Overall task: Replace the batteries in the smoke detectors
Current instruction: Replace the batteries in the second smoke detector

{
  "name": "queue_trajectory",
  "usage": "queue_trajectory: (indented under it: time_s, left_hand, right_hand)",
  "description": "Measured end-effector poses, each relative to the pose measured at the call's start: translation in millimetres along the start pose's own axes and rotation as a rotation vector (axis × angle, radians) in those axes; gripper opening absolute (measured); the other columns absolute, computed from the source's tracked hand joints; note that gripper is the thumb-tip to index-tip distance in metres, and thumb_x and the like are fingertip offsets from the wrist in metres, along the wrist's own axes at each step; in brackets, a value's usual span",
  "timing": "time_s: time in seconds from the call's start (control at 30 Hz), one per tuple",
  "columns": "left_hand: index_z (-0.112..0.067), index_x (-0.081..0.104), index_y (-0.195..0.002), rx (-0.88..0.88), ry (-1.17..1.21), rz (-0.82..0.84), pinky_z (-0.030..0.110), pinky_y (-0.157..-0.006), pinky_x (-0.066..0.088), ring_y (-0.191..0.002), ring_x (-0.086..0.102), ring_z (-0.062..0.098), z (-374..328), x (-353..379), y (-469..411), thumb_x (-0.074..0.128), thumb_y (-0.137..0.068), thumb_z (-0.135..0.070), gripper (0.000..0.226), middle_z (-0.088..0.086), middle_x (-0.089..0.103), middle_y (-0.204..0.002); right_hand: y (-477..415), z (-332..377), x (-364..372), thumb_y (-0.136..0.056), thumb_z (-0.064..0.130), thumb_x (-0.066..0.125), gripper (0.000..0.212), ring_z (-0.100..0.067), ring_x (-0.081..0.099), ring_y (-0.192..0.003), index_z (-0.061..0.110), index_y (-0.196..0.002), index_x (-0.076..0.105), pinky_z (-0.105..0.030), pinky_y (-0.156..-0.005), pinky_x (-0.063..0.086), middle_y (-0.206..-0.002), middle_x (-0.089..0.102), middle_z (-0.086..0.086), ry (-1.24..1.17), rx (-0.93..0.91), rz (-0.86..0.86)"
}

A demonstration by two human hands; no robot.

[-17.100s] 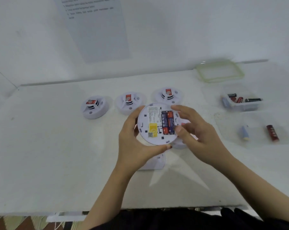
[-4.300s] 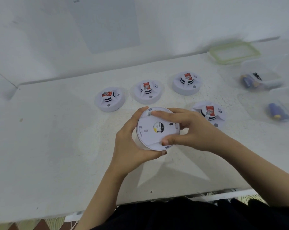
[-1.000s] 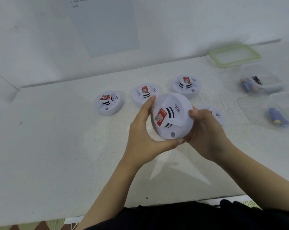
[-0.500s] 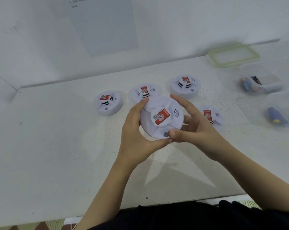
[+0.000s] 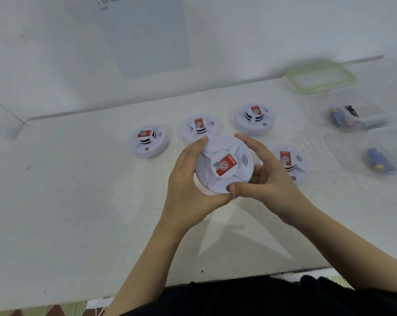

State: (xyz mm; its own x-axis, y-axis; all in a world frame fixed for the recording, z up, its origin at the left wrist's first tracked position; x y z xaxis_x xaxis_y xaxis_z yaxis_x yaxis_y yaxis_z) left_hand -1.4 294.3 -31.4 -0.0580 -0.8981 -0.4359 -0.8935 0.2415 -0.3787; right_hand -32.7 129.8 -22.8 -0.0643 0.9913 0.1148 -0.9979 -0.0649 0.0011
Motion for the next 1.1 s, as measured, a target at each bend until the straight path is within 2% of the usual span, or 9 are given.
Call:
queue_trajectory:
  time_s: [1.1]
  left_hand:
    - [-0.009, 0.042, -0.141, 0.046, -0.051, 0.023, 0.044, -0.095, 0.052, -0.126, 0.051, 0.017, 1.4, -2.5, 5.0, 0.085, -0.061, -0.043, 0.097, 0.000, 0.052, -0.136]
  right_hand:
    - [7.4, 1.7, 2.0, -0.071, -0.018, 0.067, 0.083, -0.027, 0.069, -0.092, 0.029, -0.135, 0.043, -0.043, -0.074, 0.058, -0.104, 0.071, -0.010, -0.035, 0.036, 0.001]
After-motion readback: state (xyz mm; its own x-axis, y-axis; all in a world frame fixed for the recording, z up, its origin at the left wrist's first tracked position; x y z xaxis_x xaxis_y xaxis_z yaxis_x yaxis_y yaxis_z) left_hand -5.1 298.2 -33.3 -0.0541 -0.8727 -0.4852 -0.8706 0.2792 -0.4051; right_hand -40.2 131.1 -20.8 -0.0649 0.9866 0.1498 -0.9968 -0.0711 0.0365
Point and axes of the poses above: each hand's wrist, its own y-axis away from the middle knuckle, its own x-axis out of the palm, z = x × y, the point moved 1 cm from there along -y, towards the middle knuckle
